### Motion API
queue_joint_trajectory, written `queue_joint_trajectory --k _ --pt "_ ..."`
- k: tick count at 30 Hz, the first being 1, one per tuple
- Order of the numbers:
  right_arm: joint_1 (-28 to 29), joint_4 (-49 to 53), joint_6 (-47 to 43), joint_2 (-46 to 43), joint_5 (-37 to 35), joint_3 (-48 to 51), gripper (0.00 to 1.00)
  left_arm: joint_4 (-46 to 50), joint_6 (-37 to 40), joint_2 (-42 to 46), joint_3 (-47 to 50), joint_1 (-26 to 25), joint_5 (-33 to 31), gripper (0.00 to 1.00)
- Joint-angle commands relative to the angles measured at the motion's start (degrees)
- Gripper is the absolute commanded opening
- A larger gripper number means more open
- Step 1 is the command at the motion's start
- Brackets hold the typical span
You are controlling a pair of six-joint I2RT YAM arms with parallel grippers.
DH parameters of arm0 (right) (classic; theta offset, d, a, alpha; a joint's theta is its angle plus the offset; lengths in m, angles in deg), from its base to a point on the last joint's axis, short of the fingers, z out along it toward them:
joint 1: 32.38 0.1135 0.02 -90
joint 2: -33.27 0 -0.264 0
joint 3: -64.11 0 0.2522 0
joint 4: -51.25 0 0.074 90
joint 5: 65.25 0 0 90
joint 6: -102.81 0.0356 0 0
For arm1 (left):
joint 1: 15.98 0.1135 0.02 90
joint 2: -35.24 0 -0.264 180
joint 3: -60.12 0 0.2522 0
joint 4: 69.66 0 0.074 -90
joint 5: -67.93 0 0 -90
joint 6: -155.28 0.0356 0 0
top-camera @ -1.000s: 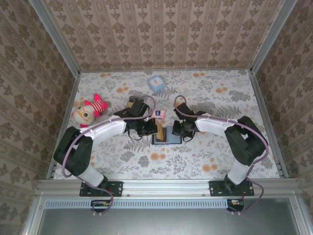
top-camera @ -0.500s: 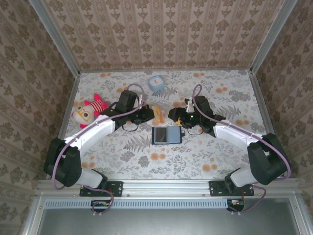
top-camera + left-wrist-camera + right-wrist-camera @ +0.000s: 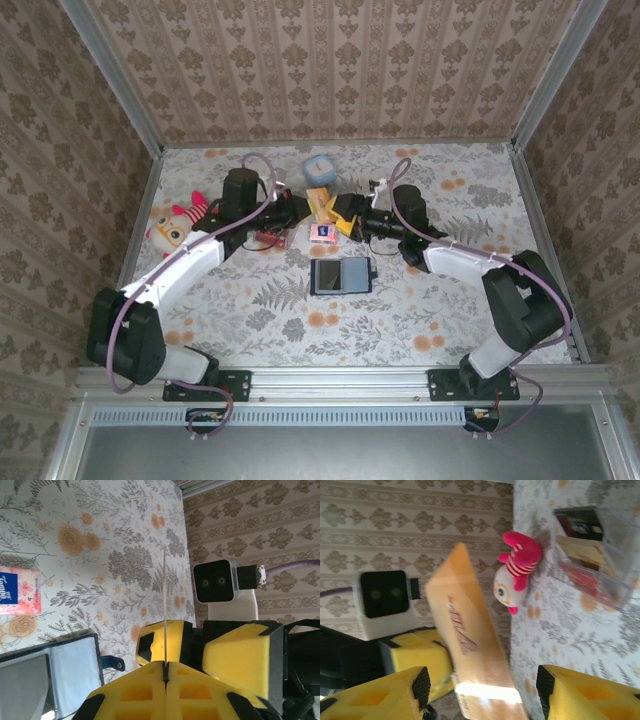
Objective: Take the credit cards out of the card holder
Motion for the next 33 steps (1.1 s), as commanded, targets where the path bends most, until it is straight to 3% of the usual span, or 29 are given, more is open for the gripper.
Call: queue_joint_trajectory --k 1,15,20,24,28,33 --pt "0.2 -8.8 4.6 0.6 1.2 -1.9 0.56 -1.9 -2.4 1.8 -1.5 0.4 2.7 0.0" --pt "1.3 -7.9 -0.1 0.2 -2.0 -1.2 0.06 -1.4 -4.4 4.2 1.1 2.1 0.1 0.0" --pt "1.7 0.0 -7.5 0.1 -3.8 -3.0 0.0 7.5 1.5 4.6 -0.4 3.0 -5.5 0.37" --pt "3.2 16.3 -22.6 -0.6 -8.5 -7.2 0.0 16.8 8.5 5.9 -0.8 4.7 -13.0 0.62" --pt "5.8 31.2 -38.7 1.3 -14.9 -13.8 0.0 24.8 14.8 8.1 -0.1 7.5 -21.0 0.78" --pt "7.8 38.5 -52.1 7.2 -15.6 -22.5 0.0 30.0 20.6 10.8 2.5 13.4 -25.7 0.93"
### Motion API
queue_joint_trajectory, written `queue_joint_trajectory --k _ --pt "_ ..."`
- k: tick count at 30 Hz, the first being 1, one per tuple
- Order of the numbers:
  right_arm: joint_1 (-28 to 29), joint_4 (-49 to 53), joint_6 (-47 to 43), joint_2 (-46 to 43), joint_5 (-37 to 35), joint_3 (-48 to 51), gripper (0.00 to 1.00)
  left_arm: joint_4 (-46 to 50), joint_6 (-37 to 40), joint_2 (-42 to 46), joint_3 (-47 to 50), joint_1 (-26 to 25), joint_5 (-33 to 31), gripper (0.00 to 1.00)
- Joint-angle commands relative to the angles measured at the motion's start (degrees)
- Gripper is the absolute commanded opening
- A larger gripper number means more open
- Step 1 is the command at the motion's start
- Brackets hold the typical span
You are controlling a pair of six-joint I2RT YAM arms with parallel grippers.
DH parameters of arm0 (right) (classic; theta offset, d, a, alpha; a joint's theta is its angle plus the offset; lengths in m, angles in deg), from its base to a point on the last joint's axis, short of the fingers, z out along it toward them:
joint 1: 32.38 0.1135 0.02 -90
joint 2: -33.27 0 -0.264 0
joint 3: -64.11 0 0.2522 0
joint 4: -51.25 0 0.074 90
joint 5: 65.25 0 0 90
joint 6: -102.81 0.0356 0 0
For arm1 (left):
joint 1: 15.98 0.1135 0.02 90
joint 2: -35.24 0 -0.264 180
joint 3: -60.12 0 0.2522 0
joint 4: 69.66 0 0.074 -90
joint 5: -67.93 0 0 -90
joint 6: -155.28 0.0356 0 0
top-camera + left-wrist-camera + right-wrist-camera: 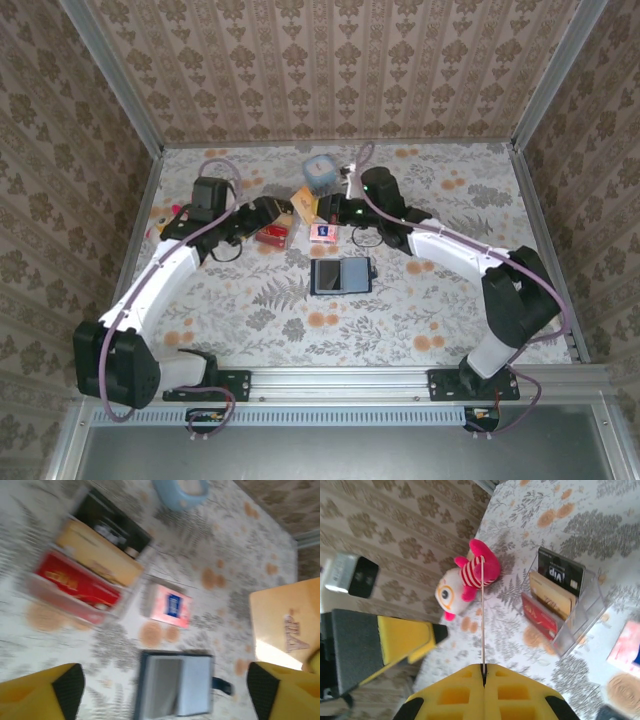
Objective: Take the credit cards out of the card holder
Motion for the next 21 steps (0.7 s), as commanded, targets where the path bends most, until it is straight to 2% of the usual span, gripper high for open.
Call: queue_joint_trajectory --k 1,3,7,10,14,21 --pt "1.3 11.0 -16.6 4.8 -2.9 -6.5 0.0 6.9 7.1 2.7 2.2 3.9 -5.7 0.97" --pt "1.9 14.4 -21.8 8.0 -3.0 -11.3 0.0 7.3 8.5 3.9 3.6 6.4 -5.5 1.0" --pt "2.4 18.8 -31.5 14.6 -3.3 -20.1 0.0 8.0 10.2 5.4 5.6 10.1 -3.7 1.0" --pt "2.5 18.9 -38.2 18.3 -0.2 -24.4 0.0 9.3 11.6 5.6 5.8 11.9 -2.9 1.0" --pt "2.8 19.3 -44.5 22.4 2.1 -29.0 0.0 9.9 13.4 5.4 5.9 13.1 -1.2 1.0" --pt "3.2 26.2 -54.6 30.4 -1.5 -39.2 0.0 10.1 14.5 4.8 5.6 13.4 0.0 1.0"
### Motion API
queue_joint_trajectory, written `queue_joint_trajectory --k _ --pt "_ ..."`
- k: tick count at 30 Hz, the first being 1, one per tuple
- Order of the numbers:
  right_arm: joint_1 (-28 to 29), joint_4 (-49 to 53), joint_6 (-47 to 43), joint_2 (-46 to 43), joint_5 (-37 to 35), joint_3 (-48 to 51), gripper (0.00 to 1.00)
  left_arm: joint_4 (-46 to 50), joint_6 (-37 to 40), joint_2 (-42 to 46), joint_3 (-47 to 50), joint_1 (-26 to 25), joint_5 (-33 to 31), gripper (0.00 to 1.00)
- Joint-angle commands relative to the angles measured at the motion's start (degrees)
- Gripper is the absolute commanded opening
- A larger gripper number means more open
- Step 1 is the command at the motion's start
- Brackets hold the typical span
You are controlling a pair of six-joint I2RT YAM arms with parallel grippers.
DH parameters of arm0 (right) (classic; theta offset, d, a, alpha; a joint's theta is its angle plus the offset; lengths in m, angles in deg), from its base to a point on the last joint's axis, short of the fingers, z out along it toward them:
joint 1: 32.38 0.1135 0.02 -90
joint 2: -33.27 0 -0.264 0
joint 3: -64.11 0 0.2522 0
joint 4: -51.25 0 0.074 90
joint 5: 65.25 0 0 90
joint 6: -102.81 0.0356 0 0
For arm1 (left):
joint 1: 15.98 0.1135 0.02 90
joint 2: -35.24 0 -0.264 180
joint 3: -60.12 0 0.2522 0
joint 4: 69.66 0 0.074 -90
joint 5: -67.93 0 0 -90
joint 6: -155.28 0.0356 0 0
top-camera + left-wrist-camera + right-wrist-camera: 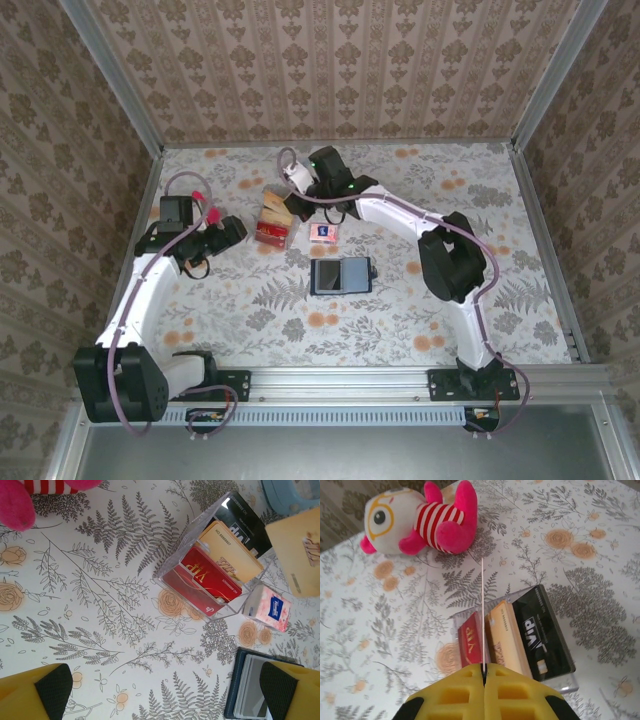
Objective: Take the credit cards out of the card holder
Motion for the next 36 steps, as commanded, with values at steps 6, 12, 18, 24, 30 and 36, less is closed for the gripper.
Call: queue_joint_trajectory --k 6,12,18,24,30,36 --pt "0.5 6.8 -14.4 6.2 -0.8 -7.6 0.0 0.4 2.3 -0.1 0.4 0.4 2.2 1.0" --pt "0.4 12.3 -19.2 9.8 -0.5 -12.9 0.0 0.0 2.4 -0.8 0.5 0.4 3.1 1.0" --pt "0.4 12.0 -20.4 11.2 -1.0 -14.1 0.0 0.0 2.5 -0.8 0.7 0.5 3.0 1.0" --pt "0.5 11.7 -19.4 11.9 -0.8 -15.1 0.22 -0.2 2.5 -1.3 0.6 0.5 3.4 1.0" --pt "0.5 12.4 -15.3 10.0 0.3 -15.9 0.35 -0.2 2.4 -1.3 0.9 0.5 3.9 1.0" --pt "0.6 13.3 -7.4 4.1 -2.8 -13.7 0.43 -0.5 2.2 -1.0 1.3 0.6 5.1 1.0"
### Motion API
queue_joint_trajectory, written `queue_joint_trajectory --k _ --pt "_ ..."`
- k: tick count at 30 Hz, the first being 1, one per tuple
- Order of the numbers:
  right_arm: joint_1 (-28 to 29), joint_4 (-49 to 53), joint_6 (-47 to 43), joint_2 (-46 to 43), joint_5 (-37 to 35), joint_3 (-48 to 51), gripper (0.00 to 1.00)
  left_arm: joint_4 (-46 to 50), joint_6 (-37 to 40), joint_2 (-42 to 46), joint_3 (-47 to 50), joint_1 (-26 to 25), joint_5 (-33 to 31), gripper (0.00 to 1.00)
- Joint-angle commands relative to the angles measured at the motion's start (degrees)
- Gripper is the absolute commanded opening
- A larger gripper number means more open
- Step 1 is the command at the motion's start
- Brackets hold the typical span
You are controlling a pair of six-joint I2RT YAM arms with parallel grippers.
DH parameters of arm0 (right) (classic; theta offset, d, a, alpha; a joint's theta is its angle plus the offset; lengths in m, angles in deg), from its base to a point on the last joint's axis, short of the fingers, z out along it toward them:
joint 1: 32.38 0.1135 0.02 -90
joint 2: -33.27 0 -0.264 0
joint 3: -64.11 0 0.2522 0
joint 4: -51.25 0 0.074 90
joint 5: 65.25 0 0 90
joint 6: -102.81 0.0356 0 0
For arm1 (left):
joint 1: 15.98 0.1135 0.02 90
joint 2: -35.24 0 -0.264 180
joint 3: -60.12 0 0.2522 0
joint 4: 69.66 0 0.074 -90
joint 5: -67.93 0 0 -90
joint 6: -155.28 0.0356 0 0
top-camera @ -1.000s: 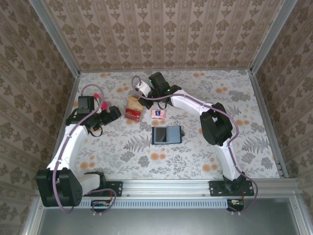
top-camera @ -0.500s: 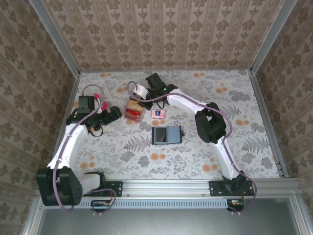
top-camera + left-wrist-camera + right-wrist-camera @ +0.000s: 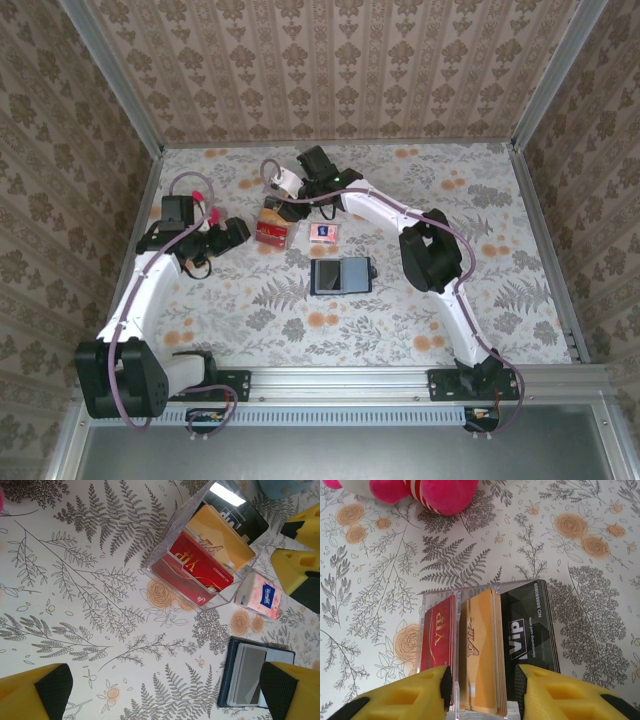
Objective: Take the credit cards out of the card holder
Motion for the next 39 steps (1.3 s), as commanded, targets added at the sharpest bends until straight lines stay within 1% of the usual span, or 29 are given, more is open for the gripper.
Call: queue_joint_trajectory --k 1,3,5,7,9,10,13,15,18,20,22,25,26,31,32,34,36,37,39 --pt "0.3 1.0 8.0 -7.8 -3.5 1.9 0.46 -0.7 1.2 0.4 1.4 0.6 2.0 1.0" --pt "0.2 0.3 15.1 -11.7 -8.0 5.6 0.49 -1.4 0.9 0.7 2.1 0.4 3.2 1.0" --pt "0.2 -0.7 21.3 -16.2 -11.4 10.8 0.49 -2.2 0.5 0.9 2.7 0.1 4.3 1.0" --pt "0.2 -3.1 29.1 -21.9 -15.1 19.1 0.54 -2.8 0.2 1.1 3.3 -0.9 5.2 1.0" --pt "0.2 -2.9 37.4 -26.6 -17.0 25.7 0.58 -3.5 -0.2 1.1 3.4 -2.1 5.8 1.0" --pt "0.2 -0.7 40.9 -28.5 -17.8 27.8 0.58 -3.8 -0.5 1.1 3.6 -2.9 6.1 1.0" --pt "0.8 4.1 49.1 -32.7 -20.2 33.8 0.56 -5.5 -1.5 0.7 4.4 -5.6 7.0 1.0" --pt "1.4 3.9 55.1 -35.9 -21.9 39.6 0.56 -7.3 -2.9 0.5 5.8 -7.5 7.3 1.0" --pt "2.0 1.9 62.4 -39.9 -21.3 48.0 0.57 -10.2 -5.3 -0.4 7.6 -10.1 8.3 1.0" --pt "2.2 0.3 65.2 -41.3 -19.4 51.9 0.57 -11.8 -6.5 -1.2 8.3 -11.8 8.6 1.0" --pt "2.2 -2.8 67.9 -42.1 -16.3 55.6 0.55 -13.4 -7.6 -2.1 8.7 -14.0 8.6 1.0" --pt "2.2 -11.9 71.3 -42.6 -9.7 61.7 0.52 -15.9 -9.1 -3.7 8.6 -17.3 8.2 1.0" --pt "2.2 -13.9 72.5 -42.4 -8.6 63.0 0.51 -16.4 -9.5 -4.4 8.4 -18.2 8.0 1.0" --pt "2.1 -14.6 73.9 -39.9 -8.1 63.9 0.46 -18.1 -10.6 -7.7 6.2 -22.8 5.8 0.98" --pt "2.1 -14.8 74.1 -39.5 -8.1 64.0 0.45 -18.4 -10.9 -8.5 5.7 -24.6 5.5 0.97" --pt "1.9 -15.4 74.6 -38.8 -7.8 64.3 0.42 -19.2 -11.7 -10.2 4.9 -26.6 4.5 0.95" --pt "1.7 -15.7 75.0 -38.1 -7.7 64.5 0.39 -19.9 -12.6 -12.6 3.8 -28.3 4.2 0.89" --pt "1.6 -16.0 75.1 -37.9 -7.7 64.8 0.37 -20.0 -13.0 -13.8 3.2 -28.9 4.1 0.86" --pt "1.6 -16.6 75.0 -37.6 -7.9 65.5 0.35 -20.2 -14.0 -16.5 1.9 -30.2 4.0 0.75"
